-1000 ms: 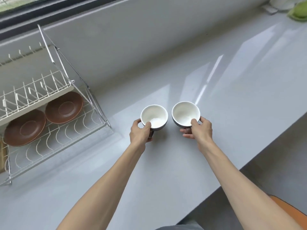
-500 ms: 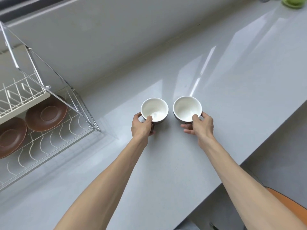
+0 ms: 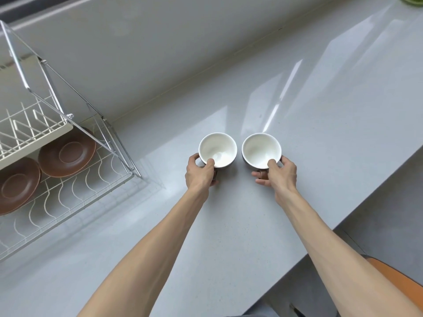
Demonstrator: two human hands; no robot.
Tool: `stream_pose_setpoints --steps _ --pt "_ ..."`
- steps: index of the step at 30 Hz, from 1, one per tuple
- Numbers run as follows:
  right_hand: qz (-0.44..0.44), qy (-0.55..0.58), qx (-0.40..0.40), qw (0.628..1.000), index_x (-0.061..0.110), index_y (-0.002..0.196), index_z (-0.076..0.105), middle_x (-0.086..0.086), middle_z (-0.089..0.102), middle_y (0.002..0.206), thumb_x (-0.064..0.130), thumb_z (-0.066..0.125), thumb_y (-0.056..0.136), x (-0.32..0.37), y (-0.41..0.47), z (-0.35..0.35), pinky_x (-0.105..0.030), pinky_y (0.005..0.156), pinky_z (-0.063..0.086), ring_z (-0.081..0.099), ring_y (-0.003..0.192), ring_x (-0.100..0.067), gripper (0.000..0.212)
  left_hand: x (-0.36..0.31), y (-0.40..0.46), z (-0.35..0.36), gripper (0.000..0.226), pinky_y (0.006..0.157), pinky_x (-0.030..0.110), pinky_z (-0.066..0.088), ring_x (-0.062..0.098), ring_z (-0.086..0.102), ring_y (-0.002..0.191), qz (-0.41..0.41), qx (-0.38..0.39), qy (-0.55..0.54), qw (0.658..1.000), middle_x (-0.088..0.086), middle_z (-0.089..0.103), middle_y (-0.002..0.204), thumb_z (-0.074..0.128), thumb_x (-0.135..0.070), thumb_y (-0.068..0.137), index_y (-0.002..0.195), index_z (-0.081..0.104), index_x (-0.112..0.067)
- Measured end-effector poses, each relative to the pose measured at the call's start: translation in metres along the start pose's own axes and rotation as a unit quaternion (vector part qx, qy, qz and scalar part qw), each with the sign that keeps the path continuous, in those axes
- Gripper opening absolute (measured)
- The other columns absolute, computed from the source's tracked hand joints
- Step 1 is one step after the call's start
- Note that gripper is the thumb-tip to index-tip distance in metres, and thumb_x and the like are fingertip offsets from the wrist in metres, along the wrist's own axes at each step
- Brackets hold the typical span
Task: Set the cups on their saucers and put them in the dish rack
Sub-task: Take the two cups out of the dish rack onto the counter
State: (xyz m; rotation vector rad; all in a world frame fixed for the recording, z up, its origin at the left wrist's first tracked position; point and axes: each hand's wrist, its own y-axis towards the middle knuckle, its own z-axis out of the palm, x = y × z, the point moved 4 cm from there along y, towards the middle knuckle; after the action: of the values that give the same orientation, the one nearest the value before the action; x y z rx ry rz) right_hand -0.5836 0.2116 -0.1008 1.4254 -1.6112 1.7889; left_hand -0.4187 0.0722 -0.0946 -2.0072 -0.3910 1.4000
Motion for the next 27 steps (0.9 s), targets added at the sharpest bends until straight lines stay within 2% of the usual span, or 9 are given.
stream_pose_setpoints --steps 6,12,16,18,20,24,26,27 --pt "0.0 0.005 -0.005 1.0 0.013 0.123 0.059 -0.023 0.07 0.11 0.007 0.042 0.093 0.0 -0.001 -0.002 -0.028 0.046 0.057 0.076 0.059 -0.021 0.035 0.001 0.001 -0.002 0.049 0.079 0.046 0.064 0.033 0.072 0.101 0.013 -0.002 0.021 1.0 0.01 0.072 0.114 0.059 -0.022 0.085 0.132 0.051 -0.032" --pt "0.013 -0.004 -0.001 1.0 0.014 0.127 0.057 -0.021 0.069 0.112 0.007 0.042 0.093 0.002 -0.004 -0.003 -0.028 0.05 0.059 0.075 0.061 -0.02 0.038 0.002 0.002 -0.004 0.05 0.092 0.045 0.058 0.028 0.07 0.103 0.03 0.024 0.067 0.997 0.006 0.071 0.118 0.059 -0.034 0.089 0.138 0.047 -0.03" --pt "0.024 -0.044 0.007 0.999 0.019 0.13 0.053 -0.016 0.07 0.095 0.014 0.044 0.095 0.006 -0.01 -0.002 -0.031 0.049 0.058 0.072 0.065 -0.022 0.035 0.004 0.001 -0.016 0.053 0.094 0.039 0.051 0.025 0.066 0.111 0.036 0.046 0.089 0.994 0.005 0.075 0.109 0.057 -0.045 0.09 0.138 0.048 -0.028" --pt "0.019 -0.072 -0.001 0.997 0.02 0.126 0.053 -0.011 0.069 0.087 0.019 0.045 0.096 0.01 -0.013 -0.003 -0.032 0.051 0.059 0.071 0.066 -0.021 0.032 0.006 0.0 -0.024 0.055 0.095 0.04 0.051 0.025 0.068 0.104 0.037 0.058 0.093 0.993 0.005 0.073 0.111 0.057 -0.049 0.09 0.139 0.049 -0.025" --pt "0.008 -0.104 -0.015 0.994 0.019 0.124 0.056 -0.002 0.066 0.082 0.022 0.046 0.095 0.014 -0.017 -0.004 -0.037 0.058 0.062 0.069 0.067 -0.018 0.031 0.006 -0.004 -0.032 0.054 0.09 0.037 0.05 0.025 0.07 0.095 0.04 0.075 0.098 0.992 0.004 0.071 0.109 0.056 -0.051 0.091 0.138 0.052 -0.025" --pt "-0.011 -0.175 -0.026 0.984 0.016 0.13 0.056 0.016 0.05 0.075 0.026 0.047 0.094 0.021 -0.027 -0.009 -0.049 0.08 0.062 0.056 0.064 -0.009 0.038 0.006 -0.014 -0.049 0.051 0.098 0.039 0.05 0.022 0.068 0.106 0.056 0.091 0.132 0.985 0.004 0.068 0.122 0.055 -0.049 0.091 0.136 0.055 -0.025" --pt "-0.019 -0.227 -0.02 0.974 0.014 0.131 0.053 0.009 0.056 0.083 0.03 0.046 0.093 0.026 -0.036 -0.009 -0.052 0.088 0.058 0.058 0.068 -0.014 0.042 0.005 -0.021 -0.06 0.048 0.098 0.039 0.05 0.022 0.067 0.108 0.066 0.09 0.144 0.983 0.003 0.067 0.124 0.055 -0.046 0.09 0.134 0.057 -0.026" --pt "-0.024 -0.265 -0.016 0.964 0.013 0.131 0.051 0.001 0.061 0.095 0.032 0.046 0.092 0.029 -0.042 -0.008 -0.052 0.091 0.056 0.062 0.076 -0.022 0.044 0.004 -0.024 -0.066 0.047 0.101 0.04 0.051 0.024 0.067 0.11 0.073 0.087 0.153 0.982 0.003 0.068 0.124 0.054 -0.045 0.09 0.133 0.058 -0.026"
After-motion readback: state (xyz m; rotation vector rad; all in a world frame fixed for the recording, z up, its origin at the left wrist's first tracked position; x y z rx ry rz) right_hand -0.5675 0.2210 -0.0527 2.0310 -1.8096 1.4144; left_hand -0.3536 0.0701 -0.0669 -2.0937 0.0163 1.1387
